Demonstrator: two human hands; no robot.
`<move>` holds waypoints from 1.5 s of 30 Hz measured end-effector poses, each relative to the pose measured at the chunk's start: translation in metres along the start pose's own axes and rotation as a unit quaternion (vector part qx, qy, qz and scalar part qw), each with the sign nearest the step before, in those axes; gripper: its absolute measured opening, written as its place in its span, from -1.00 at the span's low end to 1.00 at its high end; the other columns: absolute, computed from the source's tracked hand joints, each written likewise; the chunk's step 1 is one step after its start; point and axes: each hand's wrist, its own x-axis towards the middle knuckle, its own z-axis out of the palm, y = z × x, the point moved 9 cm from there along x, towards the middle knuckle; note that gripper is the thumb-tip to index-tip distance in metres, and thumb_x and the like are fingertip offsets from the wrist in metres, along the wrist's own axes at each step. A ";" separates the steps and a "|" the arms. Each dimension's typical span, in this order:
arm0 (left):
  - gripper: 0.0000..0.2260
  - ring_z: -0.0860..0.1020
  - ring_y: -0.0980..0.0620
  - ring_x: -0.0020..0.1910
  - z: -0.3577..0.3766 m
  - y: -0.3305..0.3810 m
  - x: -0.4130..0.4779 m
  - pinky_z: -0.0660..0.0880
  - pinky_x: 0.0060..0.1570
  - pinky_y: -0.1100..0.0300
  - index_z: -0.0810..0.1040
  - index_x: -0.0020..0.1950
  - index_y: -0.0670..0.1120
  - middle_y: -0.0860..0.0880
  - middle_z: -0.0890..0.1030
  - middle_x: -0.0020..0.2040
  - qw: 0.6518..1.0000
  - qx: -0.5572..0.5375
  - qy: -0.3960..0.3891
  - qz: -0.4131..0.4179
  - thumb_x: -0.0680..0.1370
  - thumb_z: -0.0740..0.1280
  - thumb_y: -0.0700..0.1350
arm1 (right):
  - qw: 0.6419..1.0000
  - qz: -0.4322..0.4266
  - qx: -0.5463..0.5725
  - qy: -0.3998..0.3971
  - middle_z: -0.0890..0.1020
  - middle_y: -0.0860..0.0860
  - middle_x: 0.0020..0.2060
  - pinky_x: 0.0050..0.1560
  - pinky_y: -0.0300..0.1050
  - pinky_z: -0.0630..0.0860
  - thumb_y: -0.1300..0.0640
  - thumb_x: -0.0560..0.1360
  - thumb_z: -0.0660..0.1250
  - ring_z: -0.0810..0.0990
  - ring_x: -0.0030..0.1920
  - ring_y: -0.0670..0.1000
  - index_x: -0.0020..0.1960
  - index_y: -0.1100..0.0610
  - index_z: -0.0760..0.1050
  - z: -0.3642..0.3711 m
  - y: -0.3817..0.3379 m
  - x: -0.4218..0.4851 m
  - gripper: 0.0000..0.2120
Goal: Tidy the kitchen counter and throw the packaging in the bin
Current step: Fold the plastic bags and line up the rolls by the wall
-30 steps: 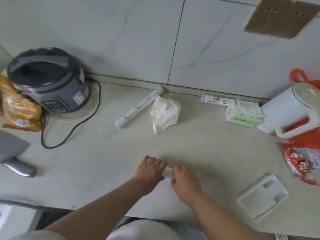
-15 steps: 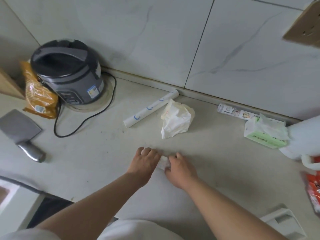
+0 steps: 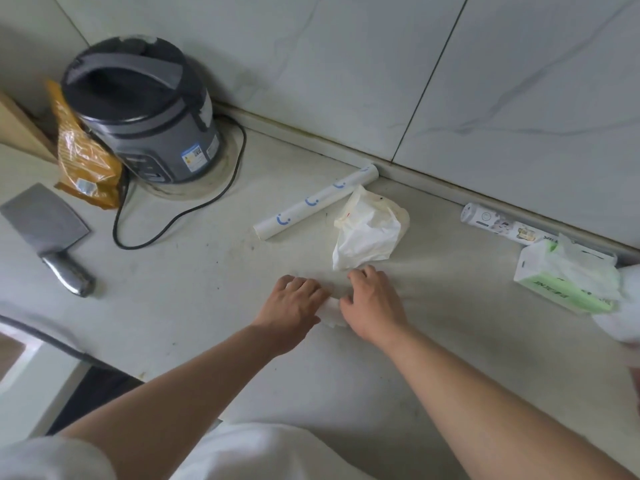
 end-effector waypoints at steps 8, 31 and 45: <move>-0.53 0.44 -0.09 0.25 -0.013 -0.033 0.033 0.22 0.34 0.00 0.42 0.33 -0.01 0.00 0.48 0.24 0.999 0.032 -0.010 -0.042 0.47 0.40 0.08 | 0.990 -0.029 -0.033 0.134 0.52 0.19 -0.07 -0.16 0.10 0.48 0.21 0.38 0.37 0.50 -0.04 0.27 -0.03 0.24 0.51 -0.050 0.001 0.022 -0.81; -0.55 0.41 -0.13 0.28 -0.042 -0.118 0.124 0.27 0.30 -0.01 0.33 0.40 -0.09 -0.09 0.45 0.34 0.969 -0.036 0.086 -0.229 0.51 0.28 -0.13 | 0.992 0.015 -0.100 0.081 0.41 0.13 0.34 0.12 0.15 0.48 0.00 0.43 0.49 0.45 0.25 0.22 0.55 0.11 0.06 -0.061 0.047 0.089 -0.14; -0.59 0.42 -0.16 0.12 -0.036 -0.153 0.086 0.29 0.09 0.00 0.38 0.35 -0.06 -0.10 0.47 0.16 0.948 -0.071 0.075 -0.302 0.50 0.30 -0.13 | 0.994 0.022 -0.061 0.086 0.52 0.17 0.23 -0.04 0.11 0.50 -0.03 0.38 0.52 0.50 0.14 0.25 0.58 0.17 0.02 -0.064 0.048 0.113 -0.02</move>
